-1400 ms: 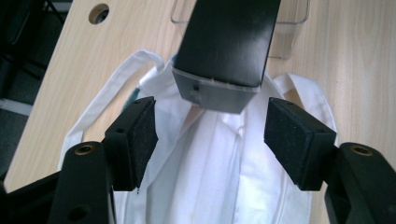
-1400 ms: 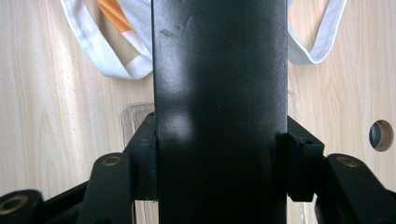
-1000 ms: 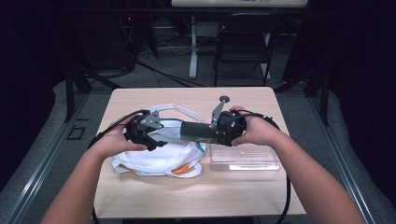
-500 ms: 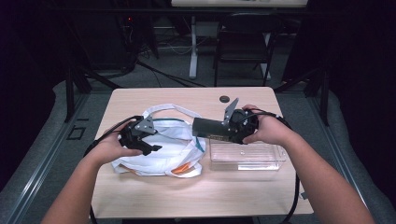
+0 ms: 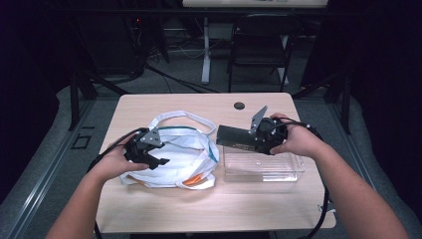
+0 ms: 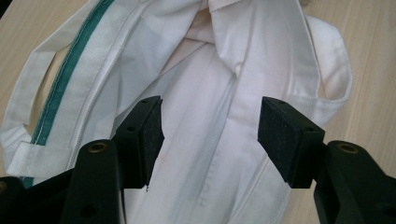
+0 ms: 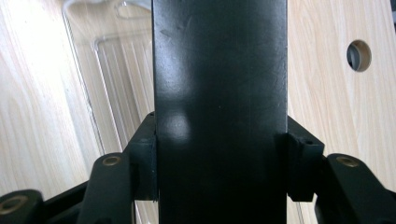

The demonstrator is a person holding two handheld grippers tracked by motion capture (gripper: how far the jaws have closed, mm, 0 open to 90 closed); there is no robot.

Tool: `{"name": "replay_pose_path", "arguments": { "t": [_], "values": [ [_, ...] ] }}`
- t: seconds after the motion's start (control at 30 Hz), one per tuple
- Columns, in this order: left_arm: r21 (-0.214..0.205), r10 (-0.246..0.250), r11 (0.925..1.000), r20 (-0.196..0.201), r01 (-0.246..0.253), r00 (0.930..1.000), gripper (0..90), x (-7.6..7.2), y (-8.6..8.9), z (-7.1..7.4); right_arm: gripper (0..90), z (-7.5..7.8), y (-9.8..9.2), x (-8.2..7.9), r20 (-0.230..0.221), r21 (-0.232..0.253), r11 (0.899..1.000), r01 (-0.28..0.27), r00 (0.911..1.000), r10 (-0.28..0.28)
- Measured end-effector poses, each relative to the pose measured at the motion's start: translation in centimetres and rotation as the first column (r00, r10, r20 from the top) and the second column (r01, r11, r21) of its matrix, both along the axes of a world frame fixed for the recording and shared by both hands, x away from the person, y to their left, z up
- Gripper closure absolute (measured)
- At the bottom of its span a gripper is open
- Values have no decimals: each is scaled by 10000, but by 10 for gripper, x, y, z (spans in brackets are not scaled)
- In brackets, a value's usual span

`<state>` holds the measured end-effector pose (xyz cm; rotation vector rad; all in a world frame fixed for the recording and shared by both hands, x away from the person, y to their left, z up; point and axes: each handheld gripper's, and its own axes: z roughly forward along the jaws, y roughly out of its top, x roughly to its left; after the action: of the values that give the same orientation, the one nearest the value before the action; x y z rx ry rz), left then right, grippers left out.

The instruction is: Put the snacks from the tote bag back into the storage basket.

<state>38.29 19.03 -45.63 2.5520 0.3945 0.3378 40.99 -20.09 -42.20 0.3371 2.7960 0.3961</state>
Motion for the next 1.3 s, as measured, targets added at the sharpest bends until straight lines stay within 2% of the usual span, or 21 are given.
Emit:
{"name": "replay_pose_path", "arguments": {
  "t": [0.33,0.37,0.43,0.8,0.93,1.27,1.3],
  "values": [
    [88,64,9999,-5,-64,10000,404,0,1,-2,426,-8,-16,-1,-30,-81,9997,238,9997,-238],
    [64,83,9999,-36,-83,10000,403,0,1,-3,426,-8,-17,0,8,-213,9995,215,9998,-215],
    [102,65,9999,-64,-64,10000,404,1,2,-3,426,-10,-18,0,-46,-110,9996,271,9996,-272],
    [93,67,9999,-217,-65,9997,404,0,3,-8,426,-25,-23,3,-142,-511,9982,298,9994,-305],
    [127,82,9999,-131,-80,9999,404,0,4,-9,426,-30,-24,4,-200,-436,9983,375,9991,-384],
    [139,91,9999,-164,-89,9998,404,-1,5,-11,426,-44,-25,8,-301,-565,9974,444,9985,-461],
    [137,107,9999,-205,-104,9997,404,-1,5,-12,426,-45,-26,9,-343,-691,9969,383,9986,-407]
  ]
}}
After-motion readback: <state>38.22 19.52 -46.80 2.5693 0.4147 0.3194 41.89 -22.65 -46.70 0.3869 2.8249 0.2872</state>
